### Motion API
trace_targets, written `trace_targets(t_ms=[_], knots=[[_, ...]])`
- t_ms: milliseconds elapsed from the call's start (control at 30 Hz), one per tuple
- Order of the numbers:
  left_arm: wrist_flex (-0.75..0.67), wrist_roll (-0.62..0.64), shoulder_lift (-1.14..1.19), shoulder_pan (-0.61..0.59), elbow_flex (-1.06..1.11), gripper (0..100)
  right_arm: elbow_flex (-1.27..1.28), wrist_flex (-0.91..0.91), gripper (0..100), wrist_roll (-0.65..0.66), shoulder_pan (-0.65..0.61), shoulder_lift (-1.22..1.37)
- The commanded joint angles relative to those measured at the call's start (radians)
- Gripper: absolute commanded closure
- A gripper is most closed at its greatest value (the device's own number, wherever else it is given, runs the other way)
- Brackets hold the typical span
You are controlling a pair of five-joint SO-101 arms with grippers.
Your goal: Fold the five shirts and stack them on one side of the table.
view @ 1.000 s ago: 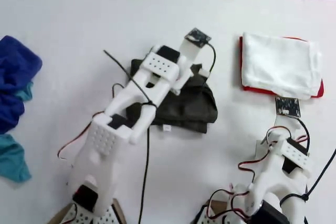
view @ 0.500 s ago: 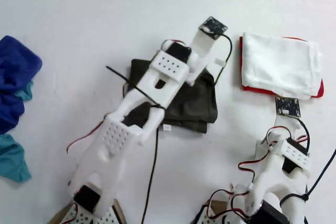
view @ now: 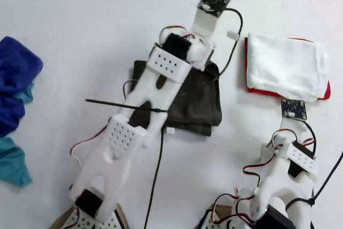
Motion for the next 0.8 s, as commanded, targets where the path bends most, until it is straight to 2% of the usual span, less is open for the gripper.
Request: trace_targets(t_ms=[0,133,300,500,600,667,767], knots=[[0.037,-0.011,-0.006,-0.037,0.027,97,0.0,-0.018,97.9,-0.011,-0.012,-0.027],[0.026,-0.048,-0.006,-0.075,0.156,97,0.0,-0.018,97.9,-0.011,-0.012,-0.027],[-0.104,-0.051,-0.006,-0.055,0.248,97,0.0,-0.018,97.9,-0.011,-0.013,-0.027],[-0.17,-0.064,0.043,0.029,0.243,97,0.0,-0.018,97.9,-0.011,-0.013,-0.027],[-0.239,-0.16,0.1,0.058,0.242,97,0.0,-0.018,97.9,-0.011,-0.013,-0.027],[-0.29,-0.196,0.12,0.057,0.24,97,0.0,-0.018,97.9,-0.011,-0.013,-0.027],[-0.311,-0.181,0.114,0.037,0.196,97,0.0,-0.018,97.9,-0.009,-0.015,-0.027]])
